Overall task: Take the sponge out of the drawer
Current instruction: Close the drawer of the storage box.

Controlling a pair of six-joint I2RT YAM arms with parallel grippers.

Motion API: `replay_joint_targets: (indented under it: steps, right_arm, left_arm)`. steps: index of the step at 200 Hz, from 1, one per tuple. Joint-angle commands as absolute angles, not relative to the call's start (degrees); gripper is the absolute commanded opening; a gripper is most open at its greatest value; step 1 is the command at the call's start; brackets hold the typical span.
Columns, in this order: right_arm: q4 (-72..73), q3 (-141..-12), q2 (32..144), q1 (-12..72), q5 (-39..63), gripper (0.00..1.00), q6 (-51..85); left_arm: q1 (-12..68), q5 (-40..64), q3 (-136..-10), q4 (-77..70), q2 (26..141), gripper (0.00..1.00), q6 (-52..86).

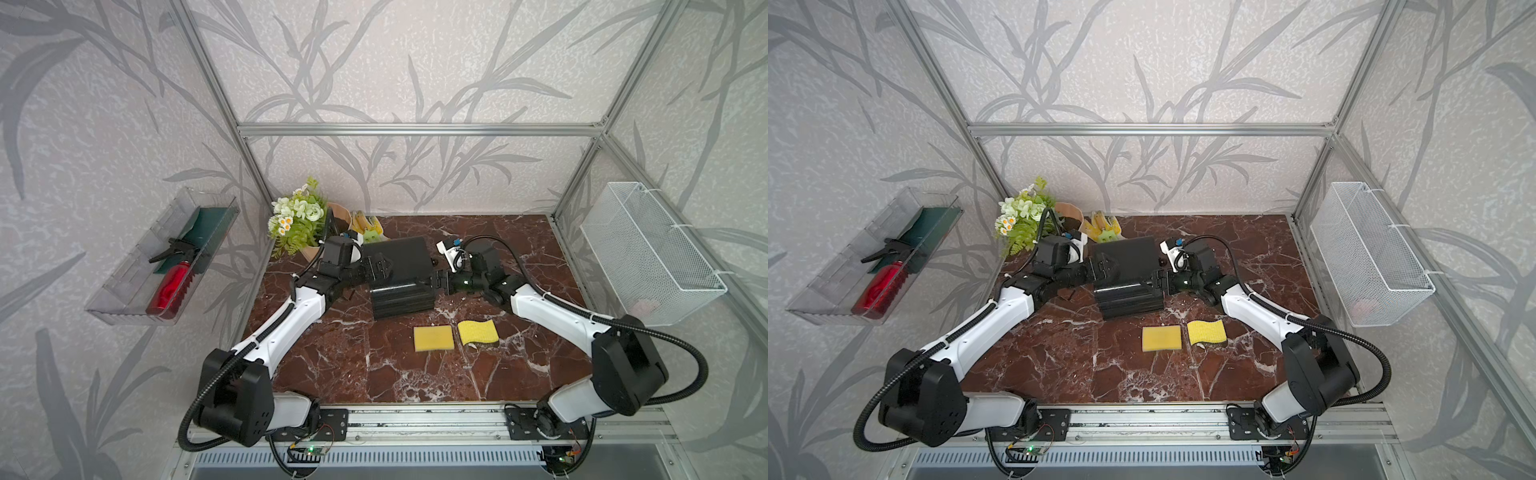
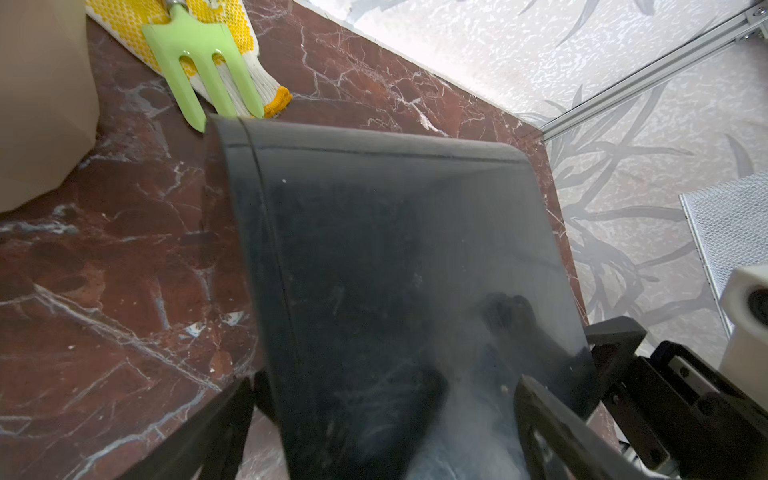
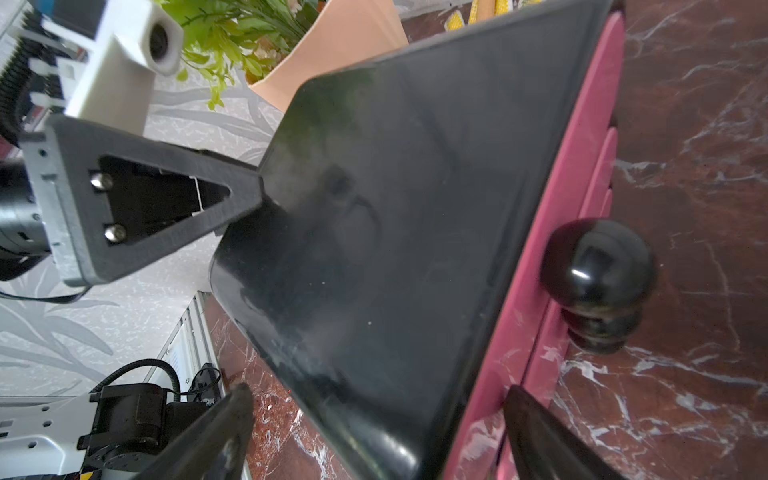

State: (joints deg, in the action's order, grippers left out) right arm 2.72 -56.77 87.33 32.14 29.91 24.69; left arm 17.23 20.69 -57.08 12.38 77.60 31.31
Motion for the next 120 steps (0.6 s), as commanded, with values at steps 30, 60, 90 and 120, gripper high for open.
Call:
replay_joint_targets:
  steps: [30,60,90,120]
  right_arm:
    - [6.21,-61.69,90.30,36.24,32.79,0.92,25.02]
    - [5.02,-64.66,92.81,36.19,30.96,0.92,23.40]
    - [2.51,-68.21,95.44,36.14,30.10,0.92,21.47]
    - [1.87,-69.38,96.44,36.15,30.23,0.92,20.81]
  left_arm:
    - [16.88,24.56,-62.80,10.46,81.06,0.96,29.35]
    - [16.87,24.81,-62.93,9.54,81.91,0.96,30.13]
    - [16.79,23.83,-62.14,9.31,81.09,0.96,31.16]
    - [16.71,22.59,-62.04,9.90,80.16,0.96,31.18]
